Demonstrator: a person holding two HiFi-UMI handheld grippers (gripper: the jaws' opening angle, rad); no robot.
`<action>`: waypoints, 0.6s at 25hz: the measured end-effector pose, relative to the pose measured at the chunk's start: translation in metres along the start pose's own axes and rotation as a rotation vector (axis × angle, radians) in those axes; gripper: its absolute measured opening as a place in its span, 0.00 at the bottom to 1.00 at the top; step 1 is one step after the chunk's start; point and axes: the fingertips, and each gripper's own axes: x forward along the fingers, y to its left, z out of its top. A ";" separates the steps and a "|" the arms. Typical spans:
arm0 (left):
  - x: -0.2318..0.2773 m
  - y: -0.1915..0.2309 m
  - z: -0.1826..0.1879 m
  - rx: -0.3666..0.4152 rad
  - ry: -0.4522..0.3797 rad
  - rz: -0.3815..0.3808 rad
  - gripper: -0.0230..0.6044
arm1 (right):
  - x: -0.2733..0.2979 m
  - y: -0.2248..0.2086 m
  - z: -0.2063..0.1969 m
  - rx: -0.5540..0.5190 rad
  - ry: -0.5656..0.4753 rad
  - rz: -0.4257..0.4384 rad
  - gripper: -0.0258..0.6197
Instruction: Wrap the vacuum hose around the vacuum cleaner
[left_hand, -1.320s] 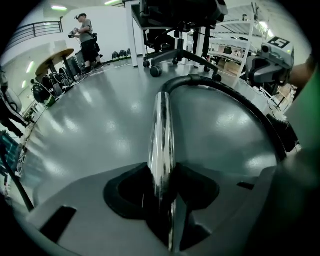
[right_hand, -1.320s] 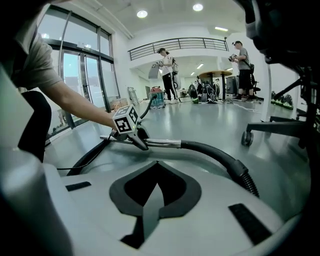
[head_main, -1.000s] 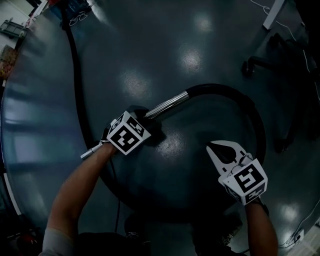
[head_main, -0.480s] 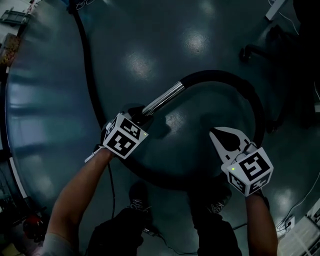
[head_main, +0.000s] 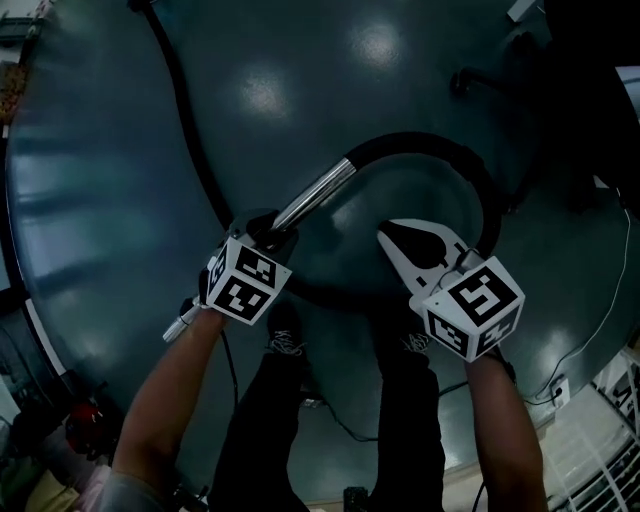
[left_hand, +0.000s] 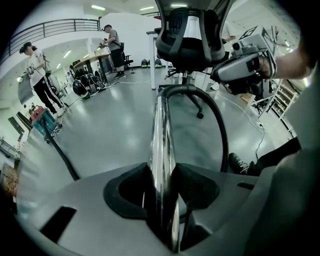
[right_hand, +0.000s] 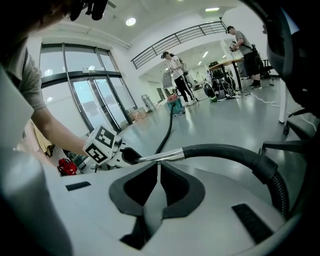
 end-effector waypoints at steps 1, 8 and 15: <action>-0.009 -0.005 0.001 0.000 0.003 0.003 0.32 | -0.001 0.006 0.003 0.010 -0.001 0.003 0.05; -0.072 -0.033 -0.005 -0.046 0.028 -0.011 0.32 | 0.005 0.042 0.010 0.187 0.011 -0.042 0.20; -0.131 -0.051 -0.021 -0.082 0.040 -0.014 0.32 | 0.028 0.076 0.019 0.423 -0.055 -0.073 0.43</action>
